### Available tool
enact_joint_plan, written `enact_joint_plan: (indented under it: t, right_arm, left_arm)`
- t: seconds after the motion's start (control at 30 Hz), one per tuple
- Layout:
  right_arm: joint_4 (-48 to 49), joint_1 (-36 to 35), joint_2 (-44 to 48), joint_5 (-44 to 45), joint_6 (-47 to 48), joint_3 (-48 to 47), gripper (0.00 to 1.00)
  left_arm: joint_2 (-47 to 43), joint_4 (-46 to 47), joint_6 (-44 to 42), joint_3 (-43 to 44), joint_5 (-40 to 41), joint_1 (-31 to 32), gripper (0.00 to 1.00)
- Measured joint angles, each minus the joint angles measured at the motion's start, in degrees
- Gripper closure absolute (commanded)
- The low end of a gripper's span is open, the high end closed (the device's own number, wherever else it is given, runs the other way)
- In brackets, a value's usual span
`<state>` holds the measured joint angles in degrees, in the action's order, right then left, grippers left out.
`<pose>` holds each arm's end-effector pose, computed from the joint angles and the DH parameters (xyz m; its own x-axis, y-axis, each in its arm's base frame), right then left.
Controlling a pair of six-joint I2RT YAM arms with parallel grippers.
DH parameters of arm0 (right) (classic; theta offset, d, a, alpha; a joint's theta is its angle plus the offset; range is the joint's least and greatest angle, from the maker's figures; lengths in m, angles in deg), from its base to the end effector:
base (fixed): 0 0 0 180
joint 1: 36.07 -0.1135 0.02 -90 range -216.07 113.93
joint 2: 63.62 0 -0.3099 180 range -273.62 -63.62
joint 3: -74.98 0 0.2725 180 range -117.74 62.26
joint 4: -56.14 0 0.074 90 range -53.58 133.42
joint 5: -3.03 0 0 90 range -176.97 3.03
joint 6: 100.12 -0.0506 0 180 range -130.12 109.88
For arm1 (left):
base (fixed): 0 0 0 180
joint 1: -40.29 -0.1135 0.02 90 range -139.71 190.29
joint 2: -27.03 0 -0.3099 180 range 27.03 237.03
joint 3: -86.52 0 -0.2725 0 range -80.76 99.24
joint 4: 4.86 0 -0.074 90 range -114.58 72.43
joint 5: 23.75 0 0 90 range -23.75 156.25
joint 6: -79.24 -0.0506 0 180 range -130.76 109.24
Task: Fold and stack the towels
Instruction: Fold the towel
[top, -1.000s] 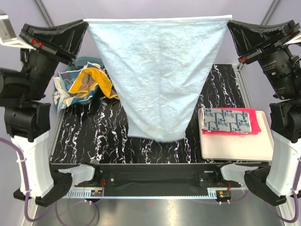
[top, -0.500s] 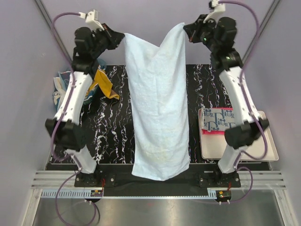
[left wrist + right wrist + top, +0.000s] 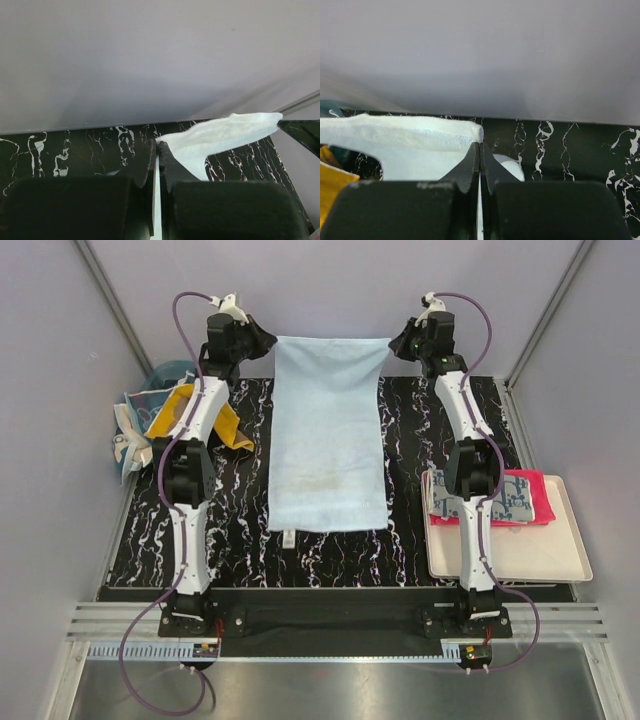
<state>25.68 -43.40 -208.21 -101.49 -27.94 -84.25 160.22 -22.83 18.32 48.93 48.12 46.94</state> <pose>0.6476 0.0961 0.3284 -0.3684 0.2513 -0.8950 -0.2626 0.8954 0.3595 0.6157 -0.0876 0.3645 -0.3340 -0.4261 -0.8408 0.2897 0.8024 -0.5217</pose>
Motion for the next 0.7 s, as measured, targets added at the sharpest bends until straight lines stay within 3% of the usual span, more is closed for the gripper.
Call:
enact_joint_plan:
  t: [0.2, 0.43, 0.7]
  right_arm:
    - [4.85, -0.07, 0.68, -0.50, -0.92, 3.67, 1.00]
    - [6.43, -0.07, 5.57, -1.44, -2.21, 16.46, 1.00]
    - [8.87, -0.07, 15.78, -2.10, -4.22, 32.59, 1.00]
  left_arm:
    - [0.07, 5.27, 0.94, -5.09, 0.20, -0.42, 1.00]
    - [-2.45, 7.26, 1.64, -16.59, 0.39, -0.44, 1.00]
    - [-11.15, 9.25, 2.49, -29.44, 0.39, -0.37, 1.00]
